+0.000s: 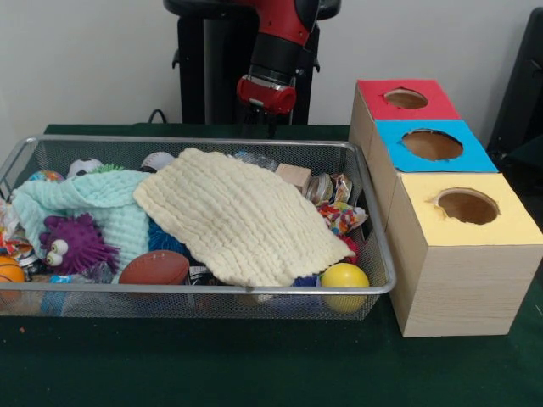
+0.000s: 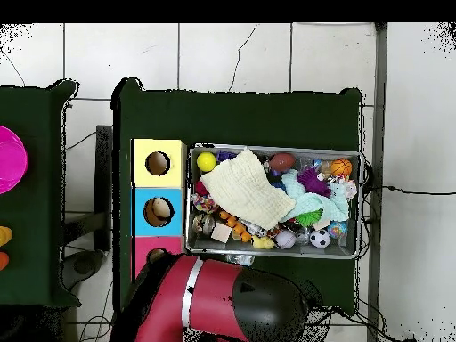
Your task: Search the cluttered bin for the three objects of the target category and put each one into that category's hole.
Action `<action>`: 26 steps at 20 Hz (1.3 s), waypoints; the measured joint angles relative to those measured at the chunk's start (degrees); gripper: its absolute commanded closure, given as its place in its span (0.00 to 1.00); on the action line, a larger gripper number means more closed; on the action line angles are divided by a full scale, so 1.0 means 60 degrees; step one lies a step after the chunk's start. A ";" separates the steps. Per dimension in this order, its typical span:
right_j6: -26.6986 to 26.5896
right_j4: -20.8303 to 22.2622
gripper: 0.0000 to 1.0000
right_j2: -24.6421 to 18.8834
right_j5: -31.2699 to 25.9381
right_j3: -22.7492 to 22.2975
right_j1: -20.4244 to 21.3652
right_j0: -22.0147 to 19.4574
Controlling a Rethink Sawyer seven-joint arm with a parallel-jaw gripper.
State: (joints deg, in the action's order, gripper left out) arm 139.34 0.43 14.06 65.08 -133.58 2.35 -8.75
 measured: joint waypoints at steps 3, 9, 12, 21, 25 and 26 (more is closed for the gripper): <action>0.0000 0.0355 0.00 0.0077 0.0145 0.0080 -0.0097 -0.0167; 0.0000 0.0698 0.00 0.0156 0.0297 0.0168 -0.0193 -0.0312; 0.0000 0.0706 0.00 0.0159 0.0295 0.0172 -0.0194 -0.0317; 0.0006 0.0312 0.00 -0.0061 0.0526 0.0012 -0.0205 -0.0446; 0.0063 -0.0204 0.00 -0.0578 0.0530 -0.0285 0.0012 -0.0948; 0.0103 -0.0404 0.00 -0.0818 0.0528 -0.0417 0.0102 -0.1216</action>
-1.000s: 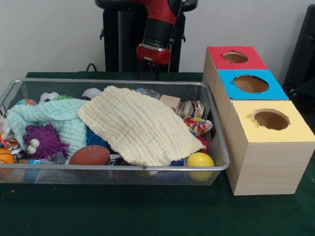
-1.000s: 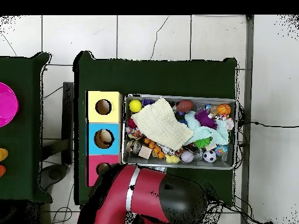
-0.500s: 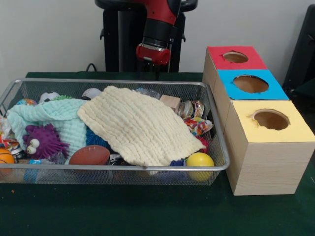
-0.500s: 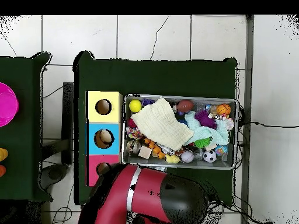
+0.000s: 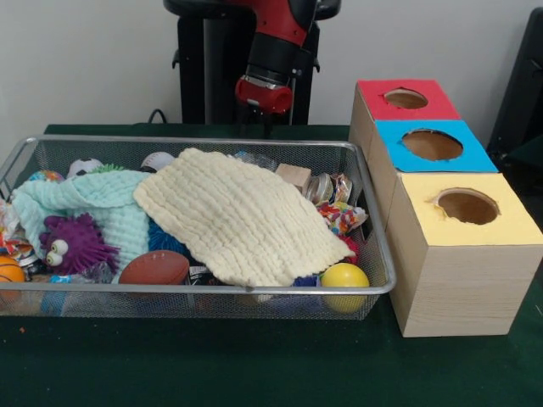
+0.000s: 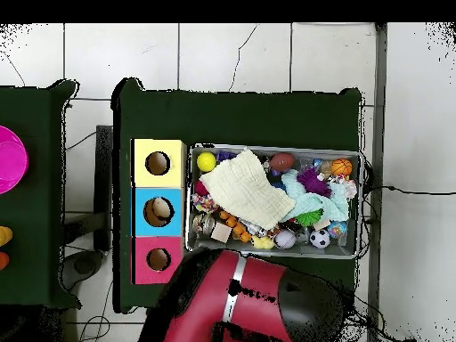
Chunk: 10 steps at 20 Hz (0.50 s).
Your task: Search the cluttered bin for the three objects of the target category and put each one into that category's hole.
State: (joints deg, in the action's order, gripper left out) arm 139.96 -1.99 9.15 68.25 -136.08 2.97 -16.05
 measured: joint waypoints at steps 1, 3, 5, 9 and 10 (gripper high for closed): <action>0.0026 -0.0127 0.00 -0.0146 -0.0006 -0.0077 0.0055 -0.0151; 0.0083 -0.0392 0.00 -0.0434 -0.0010 -0.0226 0.0158 -0.0442; 0.0184 -0.0804 0.00 -0.0815 -0.0020 -0.0432 0.0301 -0.0778; 0.0402 -0.1427 0.00 -0.1346 -0.0024 -0.0699 0.0482 -0.1178; 0.0430 -0.1531 0.00 -0.1438 -0.0025 -0.0741 0.0513 -0.1246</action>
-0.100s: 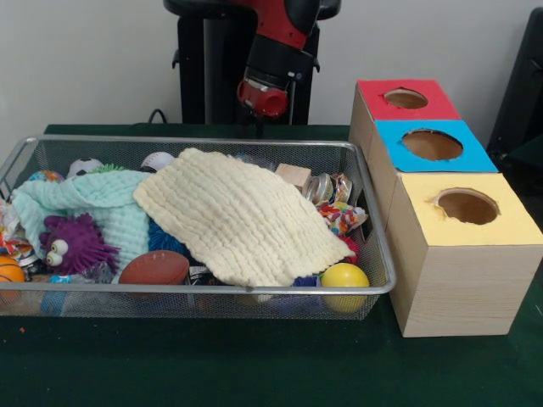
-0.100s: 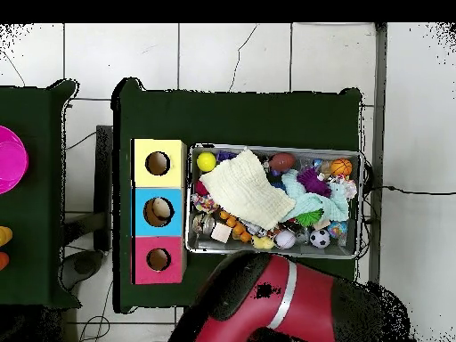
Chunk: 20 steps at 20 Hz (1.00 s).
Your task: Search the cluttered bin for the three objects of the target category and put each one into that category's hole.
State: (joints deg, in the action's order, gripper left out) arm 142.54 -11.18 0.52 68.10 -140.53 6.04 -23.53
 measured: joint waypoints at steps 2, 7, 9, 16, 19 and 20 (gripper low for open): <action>0.0028 -0.0202 0.00 -0.0186 0.0001 -0.0082 0.0057 -0.0136; 0.0028 -0.0483 0.00 -0.0412 -0.0126 -0.0191 0.0173 -0.0298; 0.0028 -0.0644 0.00 -0.0529 -0.0319 -0.0245 0.0287 -0.0387; 0.0030 -0.0870 0.00 -0.0604 -0.0644 -0.0285 0.0457 -0.0359; 0.0030 -0.0953 0.00 -0.0611 -0.0722 -0.0288 0.0497 -0.0308; 0.0030 -0.0977 0.00 -0.0608 -0.0755 -0.0297 0.0491 -0.0306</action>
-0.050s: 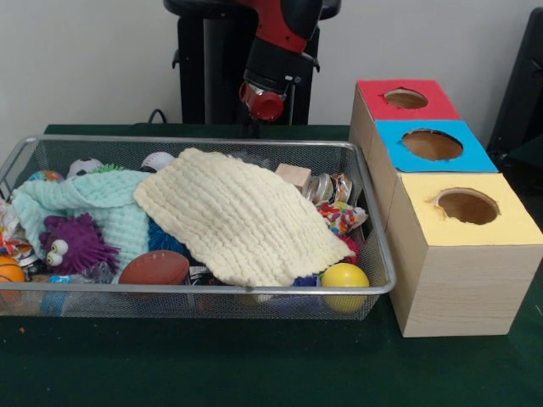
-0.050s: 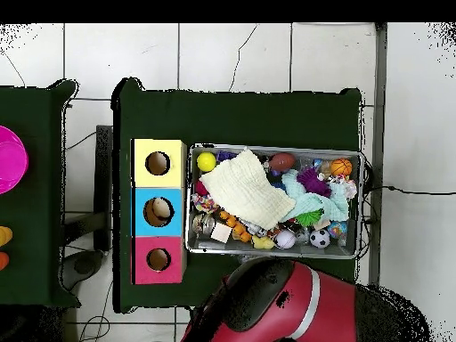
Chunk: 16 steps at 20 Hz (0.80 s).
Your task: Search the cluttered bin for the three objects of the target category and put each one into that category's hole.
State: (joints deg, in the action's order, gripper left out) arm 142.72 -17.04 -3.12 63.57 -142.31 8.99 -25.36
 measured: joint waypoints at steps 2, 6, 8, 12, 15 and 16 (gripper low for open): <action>0.0000 -0.0050 1.00 0.0006 -0.0066 -0.0018 -0.0012 0.0004; 0.0000 -0.0295 1.00 -0.0003 -0.0291 -0.0107 0.0002 0.0017; 0.0000 -0.0297 1.00 -0.0003 -0.0309 -0.0105 0.0005 0.0021; 0.0000 -0.0303 1.00 -0.0005 -0.0315 -0.0107 0.0011 0.0022; 0.0000 -0.0319 1.00 -0.0005 -0.0326 -0.0107 0.0018 0.0037; 0.0000 -0.0348 1.00 -0.0006 -0.0346 -0.0109 0.0031 0.0052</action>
State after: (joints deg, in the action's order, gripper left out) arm 142.72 -19.13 -3.16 61.49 -142.97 9.17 -25.05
